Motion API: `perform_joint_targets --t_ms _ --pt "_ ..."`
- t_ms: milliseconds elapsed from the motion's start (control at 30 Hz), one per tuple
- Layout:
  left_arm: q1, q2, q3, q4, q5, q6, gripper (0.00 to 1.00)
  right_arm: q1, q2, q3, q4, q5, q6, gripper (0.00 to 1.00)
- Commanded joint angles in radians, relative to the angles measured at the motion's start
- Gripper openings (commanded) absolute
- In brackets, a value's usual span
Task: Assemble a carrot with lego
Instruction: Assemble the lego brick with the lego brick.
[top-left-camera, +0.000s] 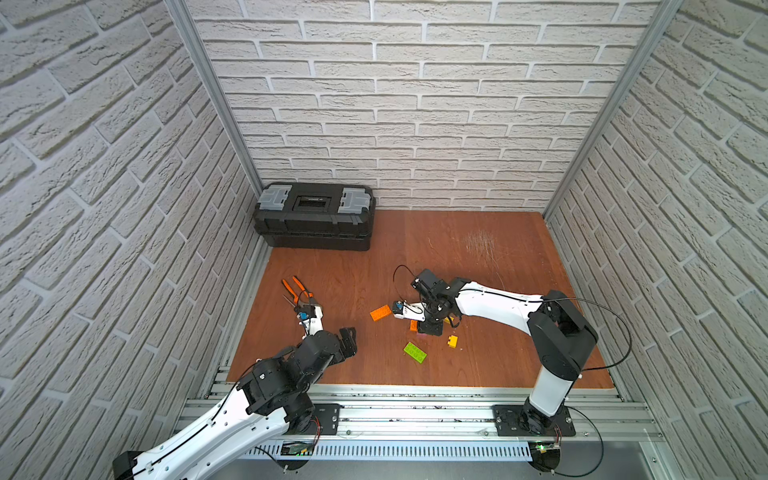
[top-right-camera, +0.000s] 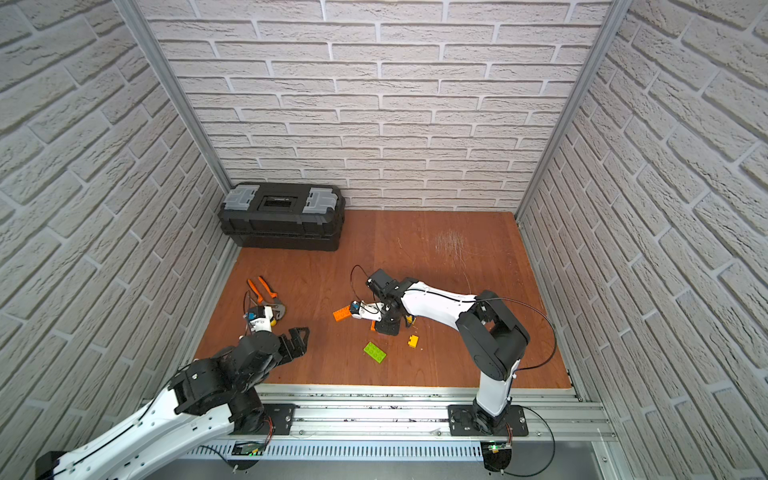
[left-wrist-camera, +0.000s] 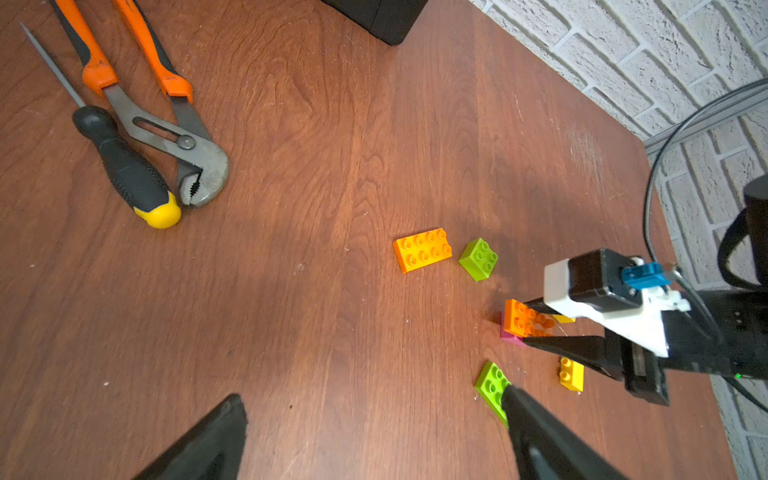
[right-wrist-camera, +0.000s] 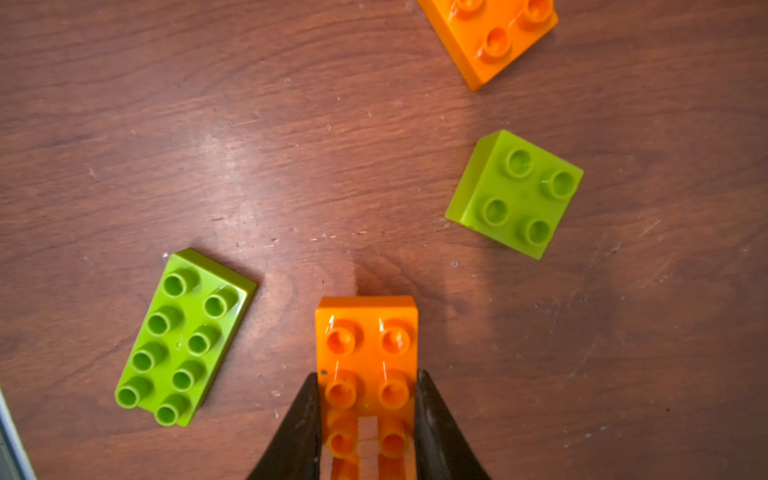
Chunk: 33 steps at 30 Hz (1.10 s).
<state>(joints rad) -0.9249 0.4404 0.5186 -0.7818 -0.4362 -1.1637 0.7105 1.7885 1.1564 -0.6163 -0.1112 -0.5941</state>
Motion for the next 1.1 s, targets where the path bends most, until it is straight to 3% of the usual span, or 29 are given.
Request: perform_joint_targets --t_ms 0,1067 --pt "-0.003 0.004 0.004 0.007 -0.002 0.008 0.98 -0.018 0.002 -0.042 -0.058 0.044 0.004 0.02" --pt "-0.003 -0.012 -0.020 -0.001 0.007 -0.010 0.98 -0.019 0.135 -0.079 -0.058 0.028 0.040 0.04"
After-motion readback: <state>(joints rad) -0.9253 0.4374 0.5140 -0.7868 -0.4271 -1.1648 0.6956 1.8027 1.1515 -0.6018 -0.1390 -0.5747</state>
